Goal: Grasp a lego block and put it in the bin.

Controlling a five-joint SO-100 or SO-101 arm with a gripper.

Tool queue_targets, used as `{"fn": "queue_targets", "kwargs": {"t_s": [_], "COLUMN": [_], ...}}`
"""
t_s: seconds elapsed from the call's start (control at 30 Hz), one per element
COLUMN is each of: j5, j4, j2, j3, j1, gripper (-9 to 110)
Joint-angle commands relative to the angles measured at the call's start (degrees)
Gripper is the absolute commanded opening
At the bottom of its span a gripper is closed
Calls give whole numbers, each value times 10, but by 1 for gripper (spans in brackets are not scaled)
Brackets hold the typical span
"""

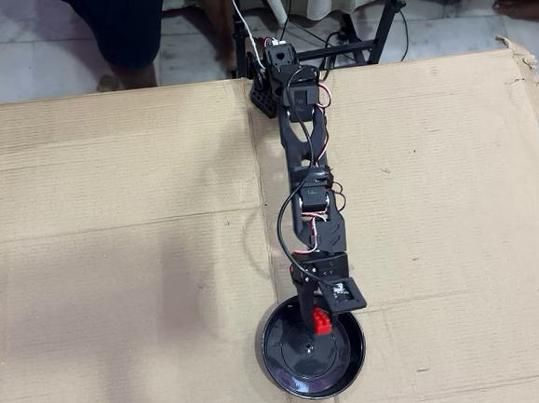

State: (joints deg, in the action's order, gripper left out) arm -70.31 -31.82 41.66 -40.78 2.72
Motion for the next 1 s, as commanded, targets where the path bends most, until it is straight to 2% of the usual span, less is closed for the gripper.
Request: {"fn": "queue_targets", "kwargs": {"t_s": [0.0,0.3,0.67,0.97], "j5": [-7,-72,-137,-155], "j4": [11,18,167,178], "j2": [-9,-73,-126,-124], "j3": [69,149,151,152], "j1": [6,5,7,10], "gripper": [0,0,1,22]}}
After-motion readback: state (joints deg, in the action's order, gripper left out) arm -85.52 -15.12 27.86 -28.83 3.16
